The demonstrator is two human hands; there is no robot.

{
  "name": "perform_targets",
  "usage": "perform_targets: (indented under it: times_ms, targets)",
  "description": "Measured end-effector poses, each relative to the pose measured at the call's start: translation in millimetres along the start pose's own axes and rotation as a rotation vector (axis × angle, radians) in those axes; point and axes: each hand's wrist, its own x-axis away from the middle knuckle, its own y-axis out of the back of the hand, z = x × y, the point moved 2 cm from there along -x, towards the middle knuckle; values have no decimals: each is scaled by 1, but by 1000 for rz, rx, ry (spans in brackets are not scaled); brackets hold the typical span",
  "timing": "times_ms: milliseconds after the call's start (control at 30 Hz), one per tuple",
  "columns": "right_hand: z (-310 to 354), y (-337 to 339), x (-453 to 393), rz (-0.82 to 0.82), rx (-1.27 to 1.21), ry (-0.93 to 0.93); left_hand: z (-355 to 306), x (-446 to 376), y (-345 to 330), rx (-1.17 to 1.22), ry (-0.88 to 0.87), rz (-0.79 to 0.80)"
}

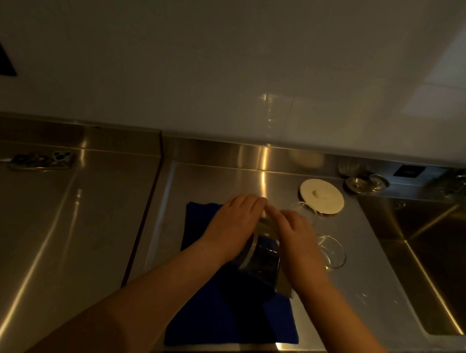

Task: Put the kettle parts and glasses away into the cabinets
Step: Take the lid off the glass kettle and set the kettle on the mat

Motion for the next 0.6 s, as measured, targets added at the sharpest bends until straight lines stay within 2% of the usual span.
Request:
perform_targets:
  times_ms: [33,133,300,367,467,533,600]
  targets:
    - [2,1,-1,45,70,-8,0,3,-2,14,18,6]
    - [0,-6,6,20,332,99,-4,8,-4,30,51,-13]
    - [1,-5,3,-55,252,127,1,8,-7,-14,79,25]
    - [0,-1,2,-30,187,128,7,11,-7,-24,107,51]
    - [-5,0,6,26,44,34,18,19,-5,-61,174,68]
    - [-7,-3,8,40,11,10,20,21,-3,-79,139,60]
    - [-8,-6,4,44,4,5,12,20,-1,-74,24,53]
